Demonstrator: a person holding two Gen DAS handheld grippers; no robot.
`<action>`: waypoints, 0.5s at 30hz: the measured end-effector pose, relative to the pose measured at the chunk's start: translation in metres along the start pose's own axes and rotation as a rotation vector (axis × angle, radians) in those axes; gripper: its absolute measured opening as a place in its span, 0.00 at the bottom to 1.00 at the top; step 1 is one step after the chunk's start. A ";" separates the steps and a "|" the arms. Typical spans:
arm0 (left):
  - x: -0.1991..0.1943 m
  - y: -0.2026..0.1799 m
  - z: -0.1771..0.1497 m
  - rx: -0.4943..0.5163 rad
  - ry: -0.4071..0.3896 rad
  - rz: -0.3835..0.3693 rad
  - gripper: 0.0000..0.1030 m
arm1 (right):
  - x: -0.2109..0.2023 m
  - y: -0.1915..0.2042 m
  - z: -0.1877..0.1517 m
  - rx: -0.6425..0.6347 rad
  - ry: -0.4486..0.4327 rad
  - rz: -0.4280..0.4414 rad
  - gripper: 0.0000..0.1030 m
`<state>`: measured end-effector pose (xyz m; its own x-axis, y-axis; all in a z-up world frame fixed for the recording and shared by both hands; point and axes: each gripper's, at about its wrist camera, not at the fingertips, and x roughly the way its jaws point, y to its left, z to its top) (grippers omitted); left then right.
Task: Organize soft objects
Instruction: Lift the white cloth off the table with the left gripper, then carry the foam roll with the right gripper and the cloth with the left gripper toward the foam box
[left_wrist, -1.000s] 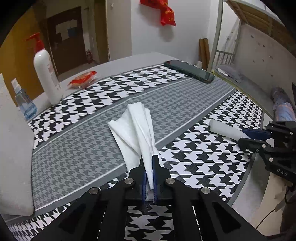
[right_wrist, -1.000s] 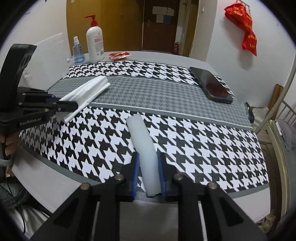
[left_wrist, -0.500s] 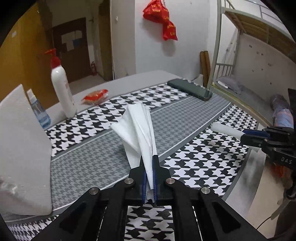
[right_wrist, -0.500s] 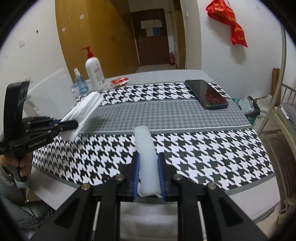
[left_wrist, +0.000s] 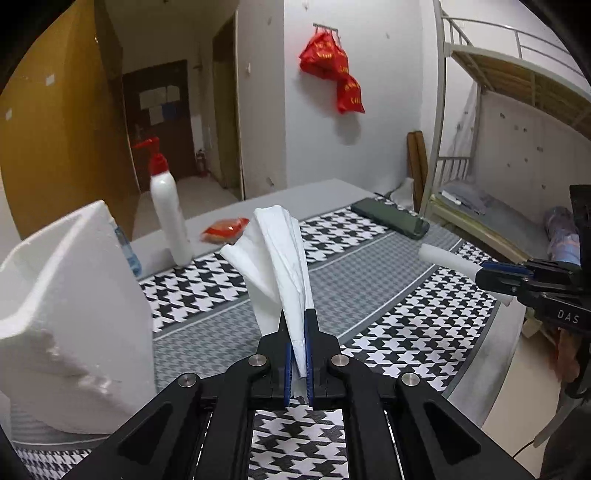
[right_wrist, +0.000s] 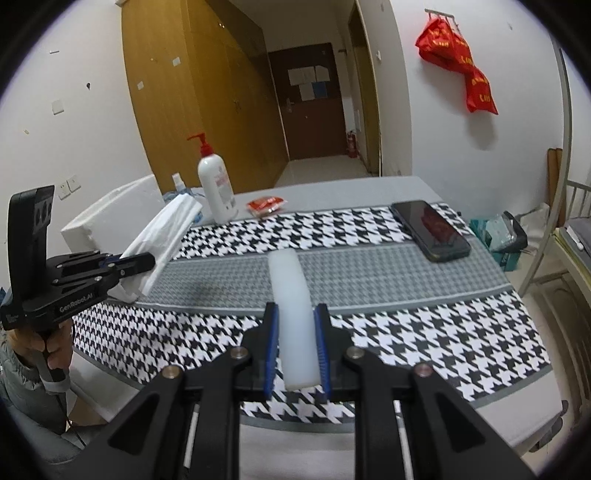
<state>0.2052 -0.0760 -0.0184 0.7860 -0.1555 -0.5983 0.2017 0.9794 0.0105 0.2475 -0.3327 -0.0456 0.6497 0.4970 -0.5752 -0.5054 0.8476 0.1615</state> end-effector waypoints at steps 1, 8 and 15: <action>-0.002 0.001 0.000 0.001 -0.004 0.004 0.06 | 0.000 0.003 0.002 -0.001 -0.007 0.002 0.22; -0.029 0.014 -0.001 -0.004 -0.045 0.036 0.06 | -0.006 0.022 0.008 0.001 -0.053 0.034 0.22; -0.059 0.026 0.000 -0.003 -0.100 0.055 0.06 | -0.011 0.047 0.016 -0.019 -0.096 0.065 0.22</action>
<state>0.1640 -0.0412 0.0168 0.8505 -0.1135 -0.5136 0.1553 0.9871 0.0389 0.2253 -0.2950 -0.0192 0.6665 0.5668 -0.4843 -0.5580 0.8101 0.1801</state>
